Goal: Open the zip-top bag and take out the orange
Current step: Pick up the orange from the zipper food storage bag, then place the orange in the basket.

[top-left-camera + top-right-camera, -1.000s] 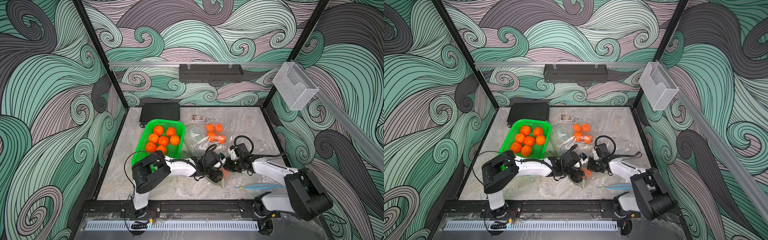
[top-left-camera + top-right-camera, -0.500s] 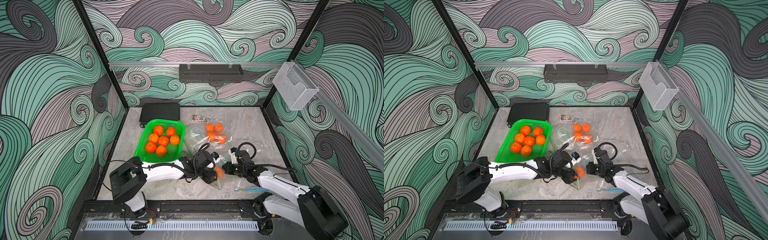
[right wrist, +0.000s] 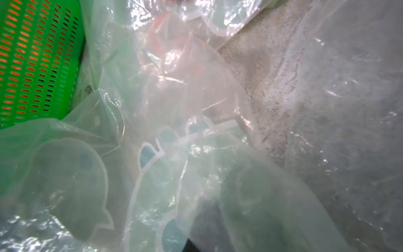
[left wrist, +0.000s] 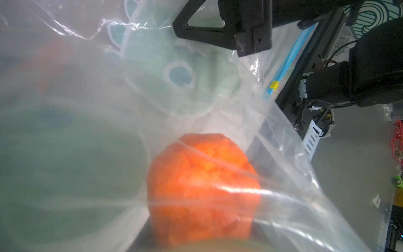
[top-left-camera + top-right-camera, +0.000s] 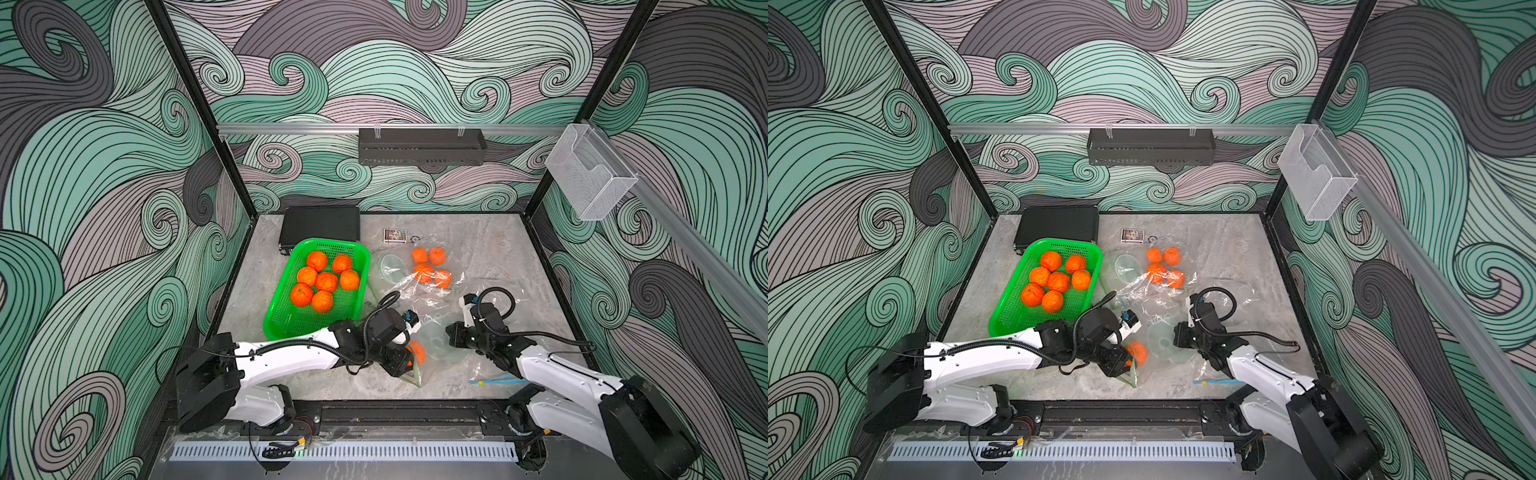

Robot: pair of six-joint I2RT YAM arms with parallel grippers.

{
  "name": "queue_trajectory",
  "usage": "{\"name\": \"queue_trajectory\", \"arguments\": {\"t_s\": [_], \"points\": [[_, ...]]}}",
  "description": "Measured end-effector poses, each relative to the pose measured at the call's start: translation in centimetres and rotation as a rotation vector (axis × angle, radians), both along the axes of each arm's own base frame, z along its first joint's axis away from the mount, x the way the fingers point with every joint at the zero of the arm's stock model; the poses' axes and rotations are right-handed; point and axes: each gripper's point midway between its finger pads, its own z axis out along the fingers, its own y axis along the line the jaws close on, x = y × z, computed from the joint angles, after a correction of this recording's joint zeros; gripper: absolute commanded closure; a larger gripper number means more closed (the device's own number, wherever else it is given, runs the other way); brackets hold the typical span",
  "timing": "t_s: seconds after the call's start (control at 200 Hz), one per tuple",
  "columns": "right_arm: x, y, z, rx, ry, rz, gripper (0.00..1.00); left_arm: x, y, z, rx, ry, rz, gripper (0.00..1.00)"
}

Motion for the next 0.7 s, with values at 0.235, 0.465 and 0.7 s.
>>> {"name": "queue_trajectory", "arguments": {"t_s": [0.235, 0.465, 0.7], "points": [[0.4, 0.5, -1.2, -0.022, 0.048, 0.009, 0.94, -0.1, 0.2, -3.0, 0.086, 0.042, -0.004, 0.80], [1.4, 0.9, -1.2, -0.032, 0.054, 0.005, 0.94, -0.4, 1.9, -2.1, 0.124, 0.031, 0.007, 0.81], [1.4, 0.9, -1.2, -0.033, 0.052, 0.003, 0.94, -0.2, 5.4, 0.9, 0.137, -0.009, 0.084, 0.82]]}}
